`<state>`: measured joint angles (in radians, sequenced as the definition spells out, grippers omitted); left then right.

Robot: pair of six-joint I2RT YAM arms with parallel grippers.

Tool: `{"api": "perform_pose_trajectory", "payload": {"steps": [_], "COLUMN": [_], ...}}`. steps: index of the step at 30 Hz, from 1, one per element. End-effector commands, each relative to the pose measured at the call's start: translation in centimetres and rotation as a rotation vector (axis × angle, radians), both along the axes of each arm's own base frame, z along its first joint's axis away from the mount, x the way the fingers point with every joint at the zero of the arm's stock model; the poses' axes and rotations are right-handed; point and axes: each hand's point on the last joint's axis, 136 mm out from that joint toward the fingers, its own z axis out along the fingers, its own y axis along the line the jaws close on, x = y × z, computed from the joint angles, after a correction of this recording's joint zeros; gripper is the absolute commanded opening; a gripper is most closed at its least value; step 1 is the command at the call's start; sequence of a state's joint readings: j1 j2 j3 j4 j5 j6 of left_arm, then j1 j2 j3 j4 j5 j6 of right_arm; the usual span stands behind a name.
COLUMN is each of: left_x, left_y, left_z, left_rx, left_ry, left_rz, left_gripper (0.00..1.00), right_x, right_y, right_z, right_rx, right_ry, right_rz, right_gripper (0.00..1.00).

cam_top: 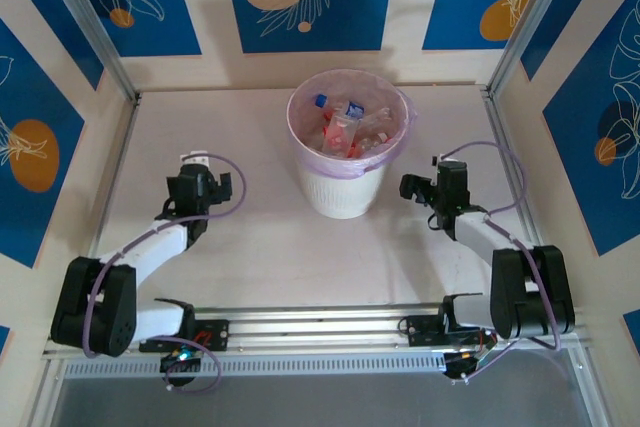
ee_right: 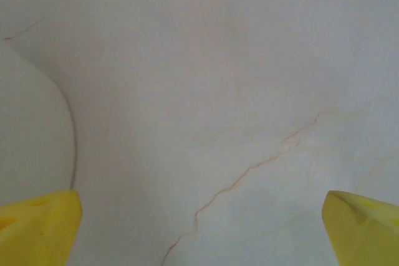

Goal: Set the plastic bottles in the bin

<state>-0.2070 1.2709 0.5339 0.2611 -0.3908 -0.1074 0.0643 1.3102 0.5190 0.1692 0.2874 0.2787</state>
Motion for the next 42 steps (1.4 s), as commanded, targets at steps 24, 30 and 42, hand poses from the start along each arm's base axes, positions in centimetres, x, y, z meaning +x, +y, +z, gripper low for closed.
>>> {"api": "perform_pose_trajectory", "payload": {"steps": [24, 30, 42], "left_x": [2.6, 2.7, 2.7], "left_y": [0.8, 0.9, 0.9], "left_z": [-2.6, -2.6, -2.6], "left_rx": [0.039, 0.028, 0.023], "left_ry": [-0.223, -0.213, -0.212], "left_rz": [-0.089, -0.087, -0.088], "left_gripper": [1.00, 1.00, 1.00], "right_x": [4.1, 4.2, 4.3], "right_y": [-0.5, -0.6, -0.1], "right_z": [1.8, 1.7, 1.7], "right_rx": [-0.068, -0.065, -0.082], "right_ry": [-0.361, -0.344, -0.340], "right_rz": [0.081, 0.084, 0.102], "right_gripper": [0.99, 0.99, 0.99]}}
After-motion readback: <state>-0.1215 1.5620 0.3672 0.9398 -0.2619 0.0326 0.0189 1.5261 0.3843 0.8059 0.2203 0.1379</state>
